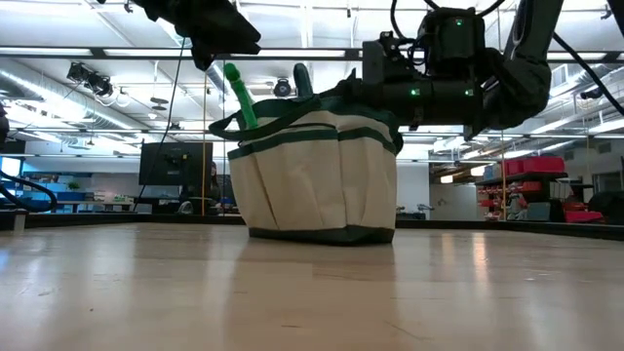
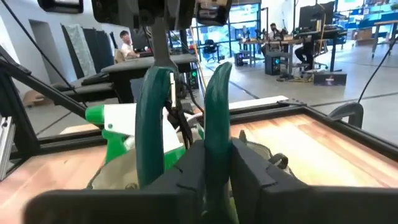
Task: Pick & Place Garden tools in Gardening bag
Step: Put the green shear scissors into the green gardening bag, then return to Home Position
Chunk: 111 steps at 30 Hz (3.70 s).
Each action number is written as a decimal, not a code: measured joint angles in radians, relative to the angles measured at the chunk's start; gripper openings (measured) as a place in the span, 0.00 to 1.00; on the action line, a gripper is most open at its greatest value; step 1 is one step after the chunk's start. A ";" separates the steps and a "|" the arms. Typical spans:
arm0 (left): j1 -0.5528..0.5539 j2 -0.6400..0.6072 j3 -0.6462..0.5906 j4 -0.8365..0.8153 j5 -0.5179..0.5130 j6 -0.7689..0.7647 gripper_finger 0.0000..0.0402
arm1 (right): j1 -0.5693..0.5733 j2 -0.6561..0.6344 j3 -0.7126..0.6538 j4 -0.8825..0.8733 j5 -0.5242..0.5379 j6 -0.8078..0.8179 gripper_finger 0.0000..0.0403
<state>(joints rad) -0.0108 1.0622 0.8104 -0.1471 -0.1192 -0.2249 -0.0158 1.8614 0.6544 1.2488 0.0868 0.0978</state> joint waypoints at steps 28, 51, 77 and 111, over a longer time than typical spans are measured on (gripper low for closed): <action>0.000 -0.001 0.000 0.000 0.000 -0.009 0.28 | 0.000 -0.148 0.000 0.046 -0.001 -0.035 0.41; 0.000 -0.011 -0.001 -0.047 -0.085 0.061 0.28 | -0.008 -0.456 -0.027 -0.500 0.062 -0.140 0.40; -0.027 -0.652 -0.566 0.161 -0.106 0.106 0.28 | -0.009 -1.095 -0.639 -0.452 0.166 -0.001 0.40; -0.028 -0.853 -0.783 0.147 -0.070 -0.031 0.28 | -0.009 -1.162 -0.639 -0.512 0.159 -0.002 0.40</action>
<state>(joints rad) -0.0383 0.2088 0.0277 0.0002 -0.1894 -0.2554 -0.0246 0.6994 0.0154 0.7371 0.2455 0.0956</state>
